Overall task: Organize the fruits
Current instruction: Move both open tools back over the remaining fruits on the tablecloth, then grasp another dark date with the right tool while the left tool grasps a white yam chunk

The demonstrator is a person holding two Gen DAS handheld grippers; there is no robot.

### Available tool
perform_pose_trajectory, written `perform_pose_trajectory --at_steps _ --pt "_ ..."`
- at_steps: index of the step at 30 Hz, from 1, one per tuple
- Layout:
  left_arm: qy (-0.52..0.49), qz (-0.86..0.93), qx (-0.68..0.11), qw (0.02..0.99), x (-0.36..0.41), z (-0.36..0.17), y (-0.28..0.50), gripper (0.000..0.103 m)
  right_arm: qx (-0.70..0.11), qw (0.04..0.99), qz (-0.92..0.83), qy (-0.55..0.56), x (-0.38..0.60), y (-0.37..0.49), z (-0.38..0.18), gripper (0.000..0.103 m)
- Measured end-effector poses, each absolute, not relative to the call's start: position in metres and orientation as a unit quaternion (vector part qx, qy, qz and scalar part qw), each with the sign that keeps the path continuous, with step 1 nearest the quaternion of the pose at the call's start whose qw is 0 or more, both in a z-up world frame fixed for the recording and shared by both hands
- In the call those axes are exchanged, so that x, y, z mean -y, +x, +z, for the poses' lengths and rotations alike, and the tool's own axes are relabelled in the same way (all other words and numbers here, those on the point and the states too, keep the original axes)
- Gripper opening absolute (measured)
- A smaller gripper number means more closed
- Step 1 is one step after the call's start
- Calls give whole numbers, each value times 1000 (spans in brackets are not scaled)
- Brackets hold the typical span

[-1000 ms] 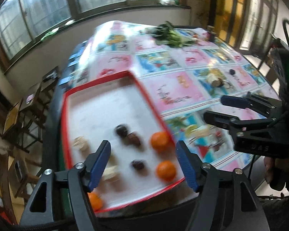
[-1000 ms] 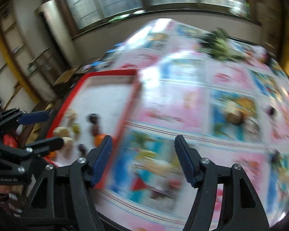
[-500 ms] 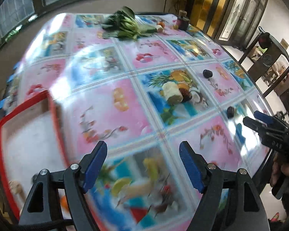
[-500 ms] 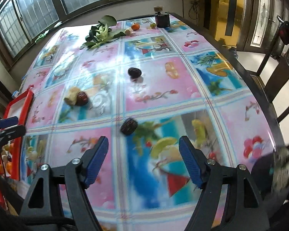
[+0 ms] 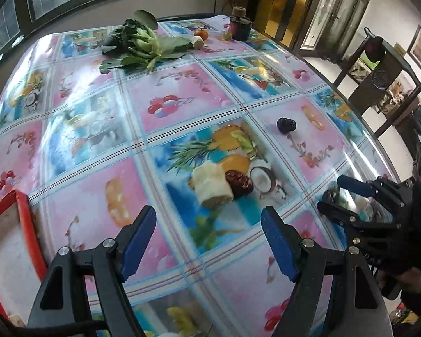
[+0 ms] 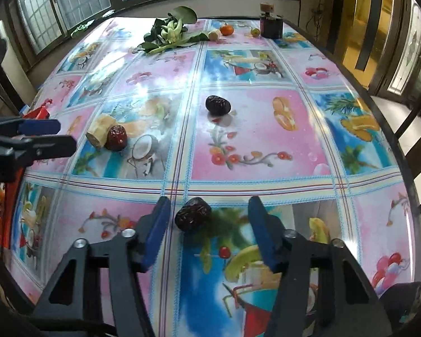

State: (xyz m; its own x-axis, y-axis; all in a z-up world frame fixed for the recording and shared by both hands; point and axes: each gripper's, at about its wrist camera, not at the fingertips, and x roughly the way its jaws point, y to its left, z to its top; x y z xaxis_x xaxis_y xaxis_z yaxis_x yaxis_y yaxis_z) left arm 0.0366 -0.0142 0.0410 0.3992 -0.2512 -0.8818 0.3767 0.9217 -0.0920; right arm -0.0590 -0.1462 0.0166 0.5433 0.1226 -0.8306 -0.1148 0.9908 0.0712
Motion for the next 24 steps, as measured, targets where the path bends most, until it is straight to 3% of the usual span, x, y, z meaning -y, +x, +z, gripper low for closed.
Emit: perform_pose_trajectory --at_steps 5,12,14,16,18,24 --pt "65 -182 -517 834 21 37 45 77 -470 880 70 -20 143 -61 17 23" --pt "63 -184 -517 833 27 34 55 76 -462 883 73 -24 141 -68 16 23" --pt "64 -185 -517 833 30 33 57 69 -461 884 72 -20 142 -68 16 23" --pt "60 -188 -527 827 30 28 61 54 -460 885 72 -6 146 -69 15 23" --pt "55 -189 -536 821 29 22 64 45 -460 885 70 -2 147 -70 16 23" --pt "47 -181 -541 820 24 13 69 44 -459 886 70 5 148 -70 16 23"
